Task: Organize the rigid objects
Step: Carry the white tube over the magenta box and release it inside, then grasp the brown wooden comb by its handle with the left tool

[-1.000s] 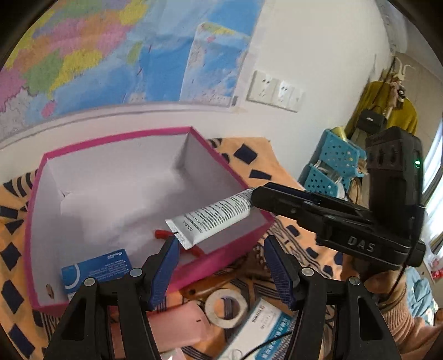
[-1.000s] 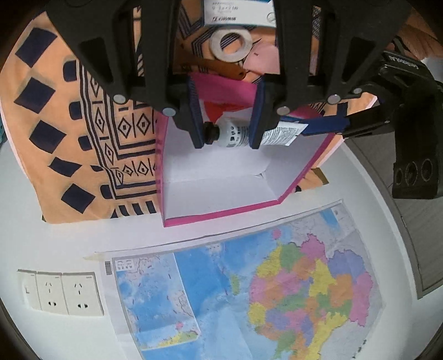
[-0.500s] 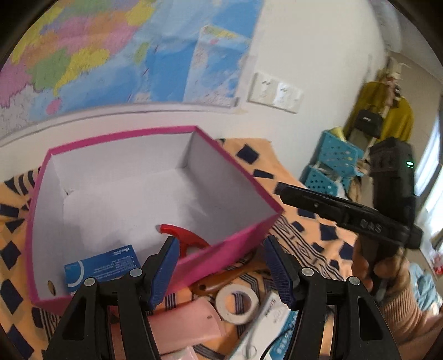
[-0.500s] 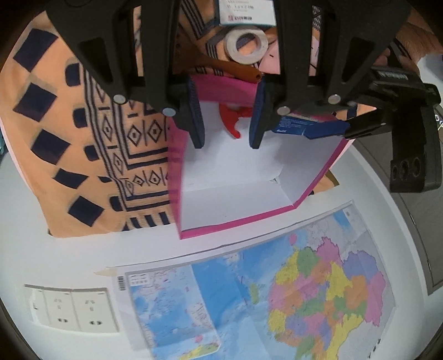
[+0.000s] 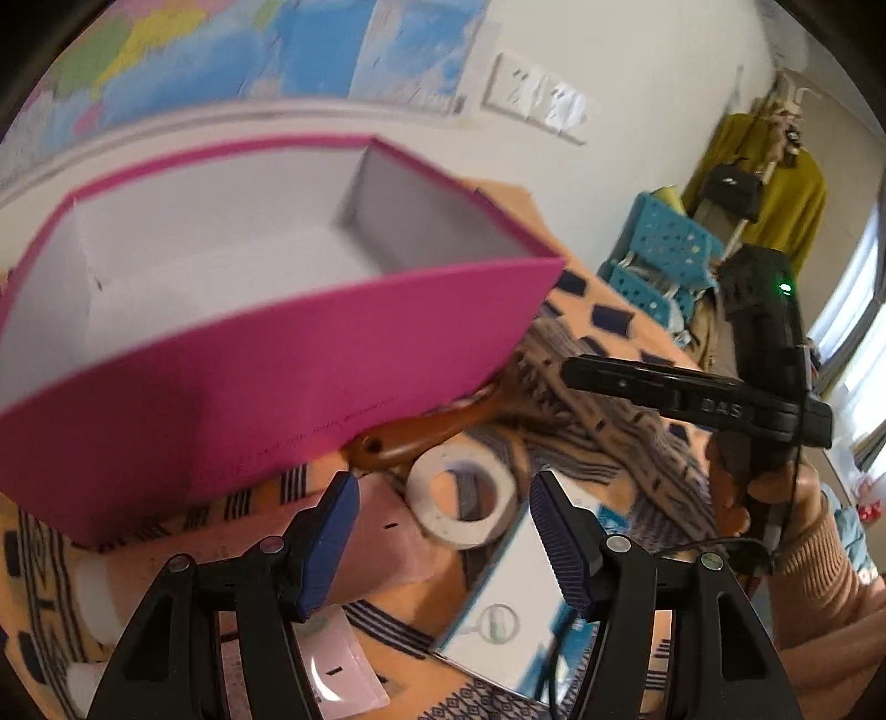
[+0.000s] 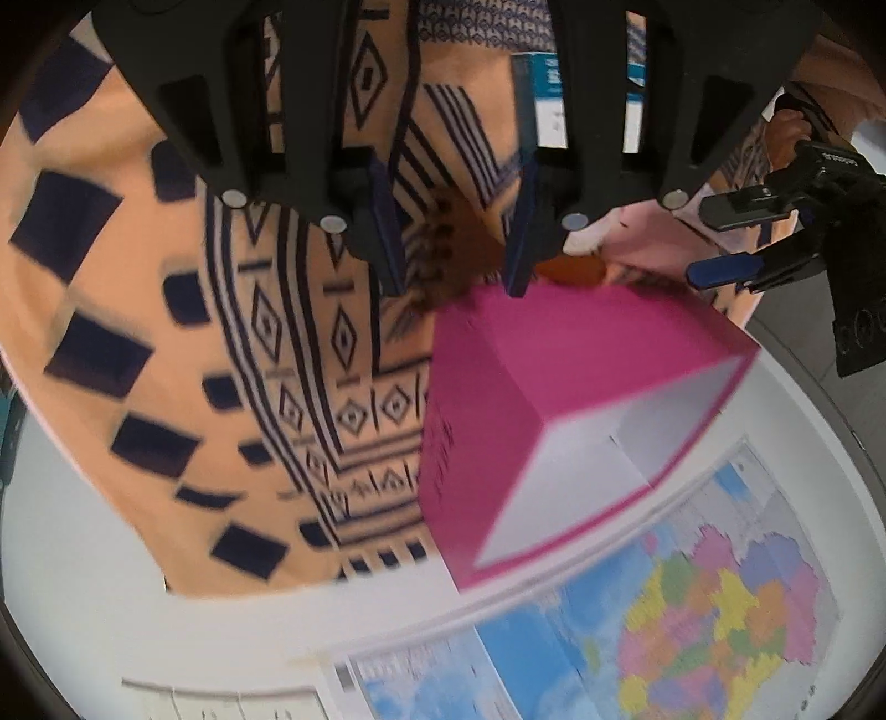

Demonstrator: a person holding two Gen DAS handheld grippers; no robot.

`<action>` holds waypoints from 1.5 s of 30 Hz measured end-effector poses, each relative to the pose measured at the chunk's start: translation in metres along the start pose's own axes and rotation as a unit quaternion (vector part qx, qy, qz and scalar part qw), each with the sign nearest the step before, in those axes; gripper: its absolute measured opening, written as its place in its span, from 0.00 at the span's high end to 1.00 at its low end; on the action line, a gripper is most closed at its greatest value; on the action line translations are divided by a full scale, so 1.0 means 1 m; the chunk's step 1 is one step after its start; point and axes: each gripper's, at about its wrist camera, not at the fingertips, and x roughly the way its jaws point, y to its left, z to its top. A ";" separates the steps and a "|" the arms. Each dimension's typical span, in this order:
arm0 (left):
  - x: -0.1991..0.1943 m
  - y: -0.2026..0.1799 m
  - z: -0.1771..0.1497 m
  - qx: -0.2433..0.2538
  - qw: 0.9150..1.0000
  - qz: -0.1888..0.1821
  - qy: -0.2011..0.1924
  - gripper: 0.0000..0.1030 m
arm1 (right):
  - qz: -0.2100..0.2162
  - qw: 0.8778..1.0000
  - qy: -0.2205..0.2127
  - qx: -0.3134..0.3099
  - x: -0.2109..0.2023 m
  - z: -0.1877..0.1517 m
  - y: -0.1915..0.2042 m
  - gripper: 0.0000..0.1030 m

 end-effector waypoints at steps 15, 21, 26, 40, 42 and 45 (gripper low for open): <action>0.032 0.010 0.007 -0.027 0.999 0.013 0.030 0.37 | -0.008 1.000 0.023 0.009 0.024 -0.006 -0.010 0.58; 0.037 0.009 0.010 -0.025 0.999 0.012 0.035 0.37 | -0.011 0.999 0.033 -0.009 0.034 -0.005 -0.003 0.58; 0.043 0.010 0.014 -0.028 0.999 0.011 0.038 0.37 | -0.010 0.999 0.038 -0.019 0.035 -0.006 -0.001 0.80; 0.056 0.013 0.019 -0.035 0.998 0.010 0.051 0.36 | -0.009 0.999 0.036 -0.024 0.019 -0.013 -0.005 0.91; 0.058 0.011 0.020 -0.036 0.998 0.009 0.054 0.36 | -0.007 0.999 0.038 -0.021 0.019 -0.014 -0.005 0.91; 0.062 0.011 0.022 -0.039 0.998 0.007 0.057 0.31 | 0.000 0.999 0.040 -0.005 0.020 -0.013 -0.009 0.82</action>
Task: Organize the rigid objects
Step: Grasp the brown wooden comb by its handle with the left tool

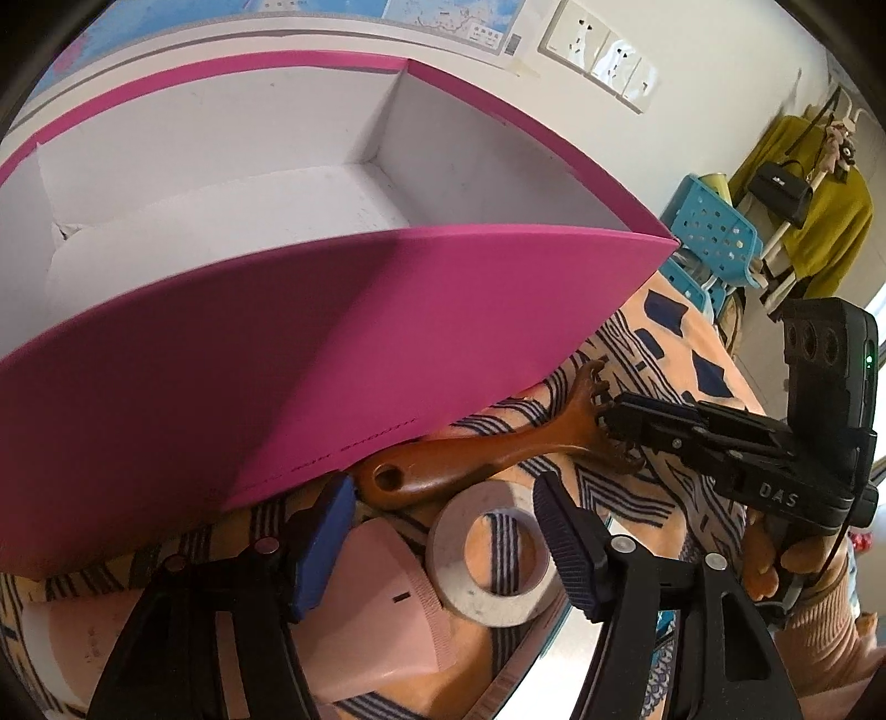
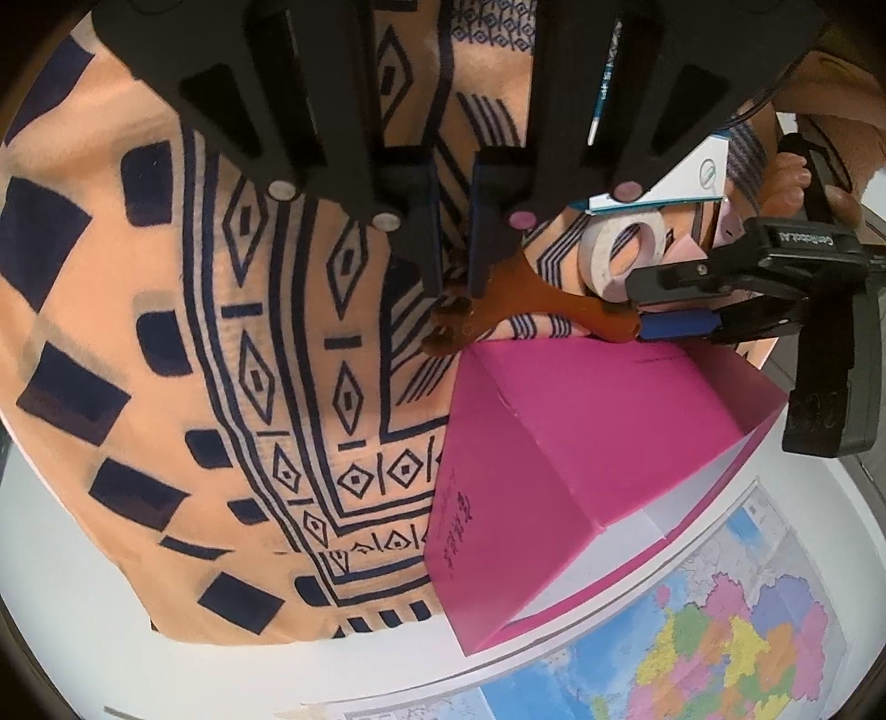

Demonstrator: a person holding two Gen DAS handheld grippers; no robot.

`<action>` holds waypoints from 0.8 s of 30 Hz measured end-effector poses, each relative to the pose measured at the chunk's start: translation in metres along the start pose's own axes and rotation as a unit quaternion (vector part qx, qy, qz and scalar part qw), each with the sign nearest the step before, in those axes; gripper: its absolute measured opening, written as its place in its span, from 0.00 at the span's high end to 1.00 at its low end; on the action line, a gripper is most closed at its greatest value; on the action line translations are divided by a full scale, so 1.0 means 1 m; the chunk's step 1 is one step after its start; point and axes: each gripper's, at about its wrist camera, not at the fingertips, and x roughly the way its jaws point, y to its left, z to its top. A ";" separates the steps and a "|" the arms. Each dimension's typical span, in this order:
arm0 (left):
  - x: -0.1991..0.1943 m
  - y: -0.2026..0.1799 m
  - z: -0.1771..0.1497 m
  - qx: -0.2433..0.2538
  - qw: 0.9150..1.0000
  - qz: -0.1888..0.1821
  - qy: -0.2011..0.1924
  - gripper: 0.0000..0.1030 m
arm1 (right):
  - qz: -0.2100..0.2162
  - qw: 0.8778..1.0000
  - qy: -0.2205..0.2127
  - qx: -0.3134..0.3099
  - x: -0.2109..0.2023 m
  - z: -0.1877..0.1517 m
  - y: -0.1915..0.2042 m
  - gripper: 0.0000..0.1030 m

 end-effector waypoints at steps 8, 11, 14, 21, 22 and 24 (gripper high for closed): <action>0.005 -0.008 0.000 0.008 1.000 -0.007 0.002 0.22 | 0.007 1.000 0.001 0.002 0.010 0.004 0.004 0.70; 0.004 -0.011 -0.001 0.010 1.000 -0.006 -0.001 0.22 | -0.001 1.000 -0.003 -0.001 0.010 0.004 0.005 0.70; 0.002 -0.010 -0.001 -0.001 1.000 -0.015 -0.008 0.22 | -0.003 1.000 -0.006 0.002 0.007 0.002 0.005 0.70; -0.007 -0.022 -0.006 0.012 1.000 -0.009 -0.022 0.22 | -0.009 1.000 -0.022 0.004 -0.004 -0.001 0.010 0.70; -0.008 -0.023 -0.007 0.013 1.000 -0.009 -0.022 0.22 | -0.010 1.000 -0.024 0.005 -0.006 -0.001 0.010 0.70; -0.010 -0.024 -0.008 0.011 1.000 -0.012 -0.023 0.22 | -0.003 1.000 -0.029 0.012 -0.011 -0.001 0.009 0.70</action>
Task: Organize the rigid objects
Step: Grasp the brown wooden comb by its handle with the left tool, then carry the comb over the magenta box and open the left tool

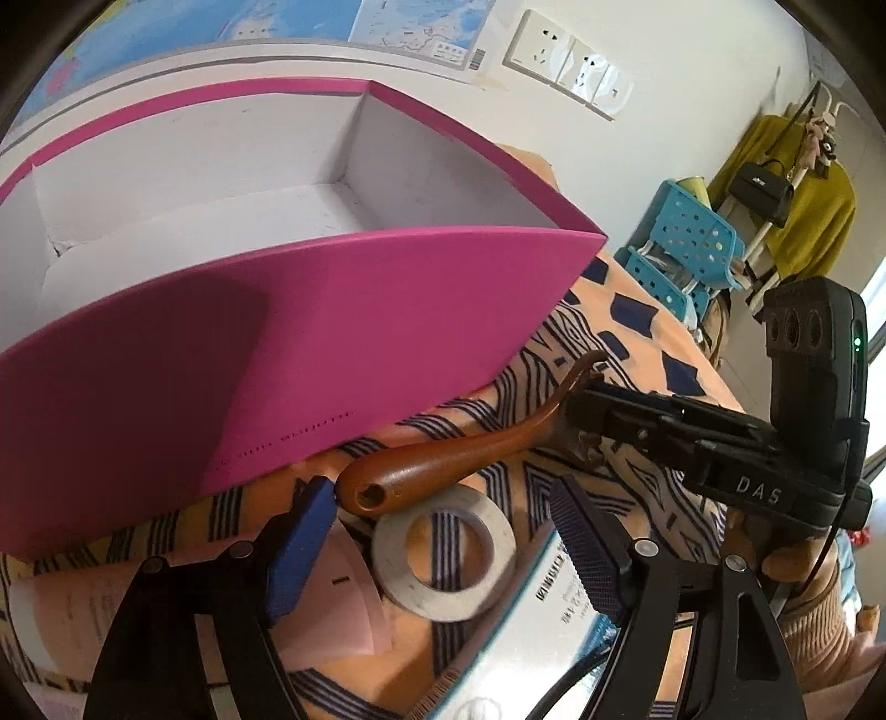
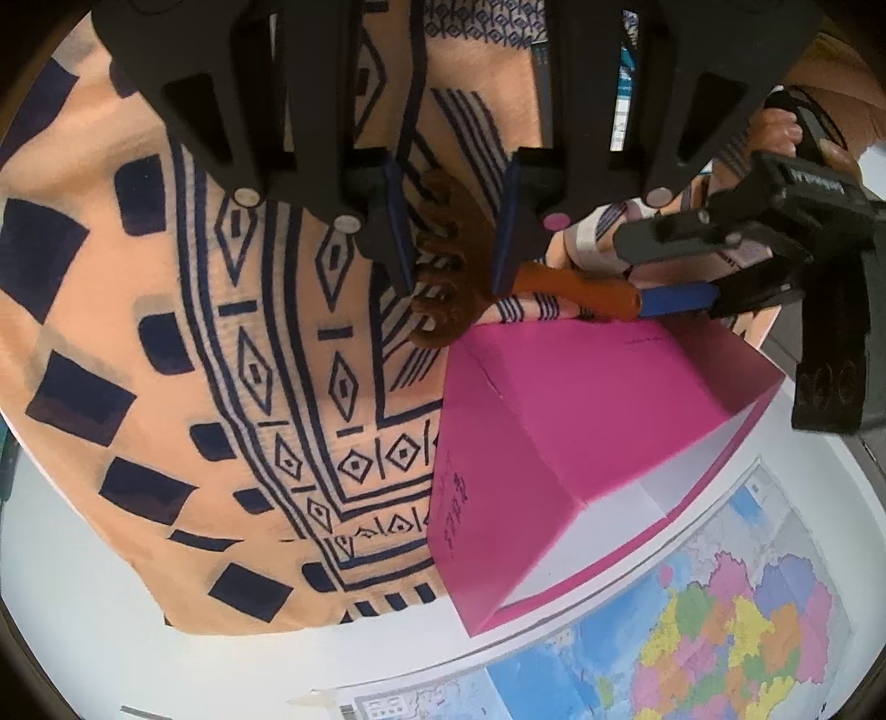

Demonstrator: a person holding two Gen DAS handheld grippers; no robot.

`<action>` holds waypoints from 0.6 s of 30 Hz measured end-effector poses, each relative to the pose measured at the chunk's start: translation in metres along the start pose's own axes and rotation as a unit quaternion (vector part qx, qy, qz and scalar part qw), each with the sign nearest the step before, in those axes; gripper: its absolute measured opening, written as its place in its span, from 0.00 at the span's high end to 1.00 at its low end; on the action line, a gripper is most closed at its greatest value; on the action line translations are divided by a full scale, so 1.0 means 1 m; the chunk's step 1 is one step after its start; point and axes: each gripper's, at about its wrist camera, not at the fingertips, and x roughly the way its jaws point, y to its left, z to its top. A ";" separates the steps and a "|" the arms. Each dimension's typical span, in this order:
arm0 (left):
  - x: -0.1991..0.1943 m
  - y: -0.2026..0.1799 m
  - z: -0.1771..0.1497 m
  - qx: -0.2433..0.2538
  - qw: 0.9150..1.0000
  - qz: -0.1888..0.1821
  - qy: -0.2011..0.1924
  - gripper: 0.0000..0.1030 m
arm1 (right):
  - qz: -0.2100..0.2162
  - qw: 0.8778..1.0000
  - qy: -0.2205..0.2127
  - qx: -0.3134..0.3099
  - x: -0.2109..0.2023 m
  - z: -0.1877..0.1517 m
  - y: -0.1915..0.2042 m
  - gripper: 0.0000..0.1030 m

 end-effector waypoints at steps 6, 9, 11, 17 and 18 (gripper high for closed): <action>-0.006 -0.002 -0.005 -0.007 1.000 -0.006 -0.002 0.22 | 0.003 1.000 -0.010 -0.004 -0.011 -0.001 0.007 0.70; -0.009 -0.003 -0.007 -0.008 1.000 -0.007 -0.005 0.22 | 0.004 1.000 -0.014 -0.003 -0.014 0.000 0.010 0.70; -0.013 -0.002 -0.008 -0.010 1.000 -0.010 -0.008 0.22 | 0.008 1.000 -0.019 -0.004 -0.017 0.001 0.011 0.70; -0.028 -0.001 -0.008 -0.018 0.999 -0.015 -0.026 0.22 | 0.013 0.999 -0.033 -0.015 -0.027 0.006 0.022 0.70; -0.032 -0.001 -0.008 -0.017 0.999 -0.014 -0.031 0.22 | 0.014 0.999 -0.035 -0.017 -0.030 0.007 0.024 0.70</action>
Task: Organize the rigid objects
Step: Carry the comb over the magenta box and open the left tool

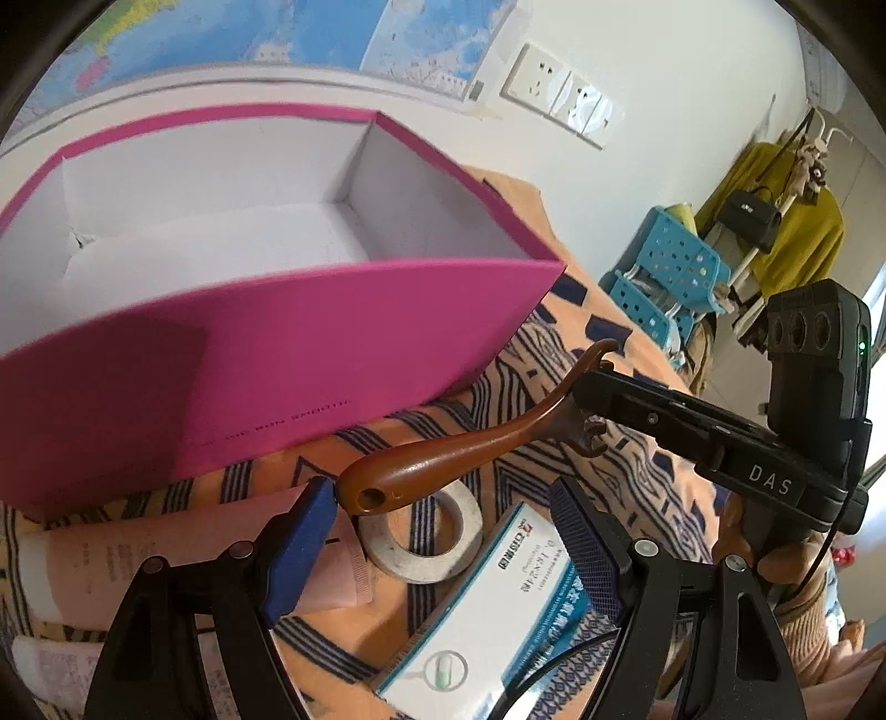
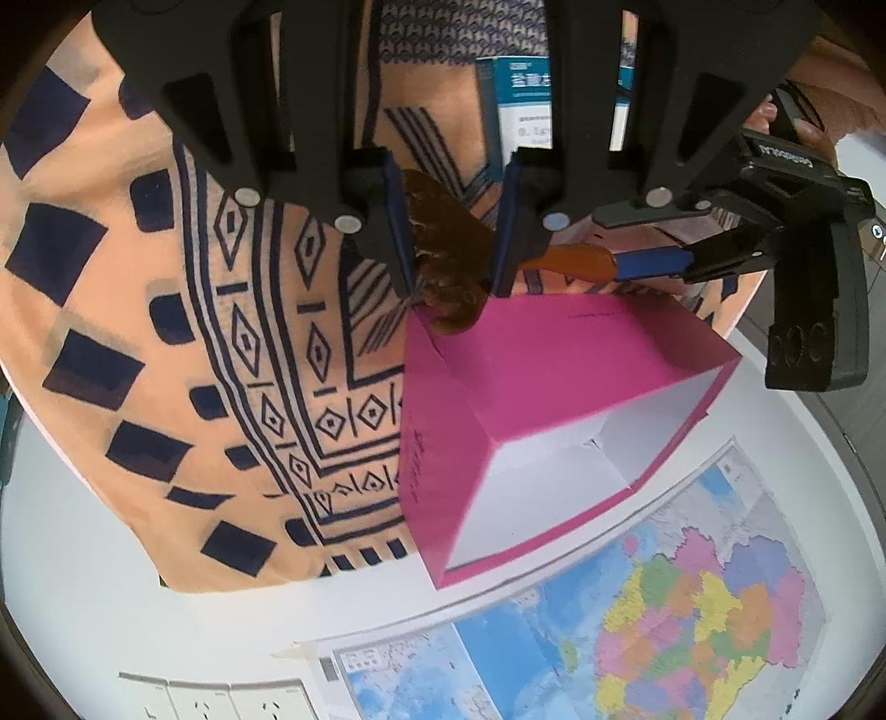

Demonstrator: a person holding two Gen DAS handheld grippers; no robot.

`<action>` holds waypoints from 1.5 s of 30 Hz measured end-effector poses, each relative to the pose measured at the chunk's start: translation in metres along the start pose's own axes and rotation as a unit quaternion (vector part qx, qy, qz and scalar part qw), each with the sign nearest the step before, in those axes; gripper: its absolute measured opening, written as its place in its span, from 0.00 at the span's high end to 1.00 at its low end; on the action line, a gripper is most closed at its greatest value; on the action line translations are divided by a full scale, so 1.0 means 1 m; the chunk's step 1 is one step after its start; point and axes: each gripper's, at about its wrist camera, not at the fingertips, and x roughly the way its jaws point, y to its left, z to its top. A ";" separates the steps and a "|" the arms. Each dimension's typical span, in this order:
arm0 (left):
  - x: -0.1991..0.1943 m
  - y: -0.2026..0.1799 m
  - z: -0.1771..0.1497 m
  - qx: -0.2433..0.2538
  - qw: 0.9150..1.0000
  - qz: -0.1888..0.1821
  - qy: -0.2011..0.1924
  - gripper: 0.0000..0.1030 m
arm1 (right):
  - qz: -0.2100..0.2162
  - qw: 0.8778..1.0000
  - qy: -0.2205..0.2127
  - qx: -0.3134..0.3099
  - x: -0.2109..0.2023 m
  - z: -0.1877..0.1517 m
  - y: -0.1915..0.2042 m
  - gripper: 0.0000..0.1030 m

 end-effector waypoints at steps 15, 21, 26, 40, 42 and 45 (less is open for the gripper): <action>-0.083 -0.017 0.015 0.014 0.994 0.027 -0.107 0.22 | 0.024 0.997 -0.055 -0.043 -0.038 0.035 0.047 0.70; -0.096 -0.014 0.031 0.019 0.990 0.047 -0.135 0.22 | 0.039 0.995 -0.071 -0.063 -0.038 0.058 0.061 0.70; -0.090 -0.002 0.046 0.016 0.989 0.059 -0.133 0.22 | 0.041 0.994 -0.069 -0.068 -0.022 0.077 0.065 0.70; -0.039 0.040 0.059 -0.021 0.996 0.061 -0.069 0.24 | 0.016 0.998 -0.004 -0.058 0.038 0.092 0.051 0.68; -0.037 0.041 0.059 -0.020 0.996 0.061 -0.068 0.24 | 0.014 0.998 0.009 -0.056 0.045 0.092 0.051 0.68; -0.038 0.041 0.059 -0.023 0.995 0.064 -0.071 0.24 | -0.006 0.998 0.011 -0.060 0.050 0.091 0.054 0.68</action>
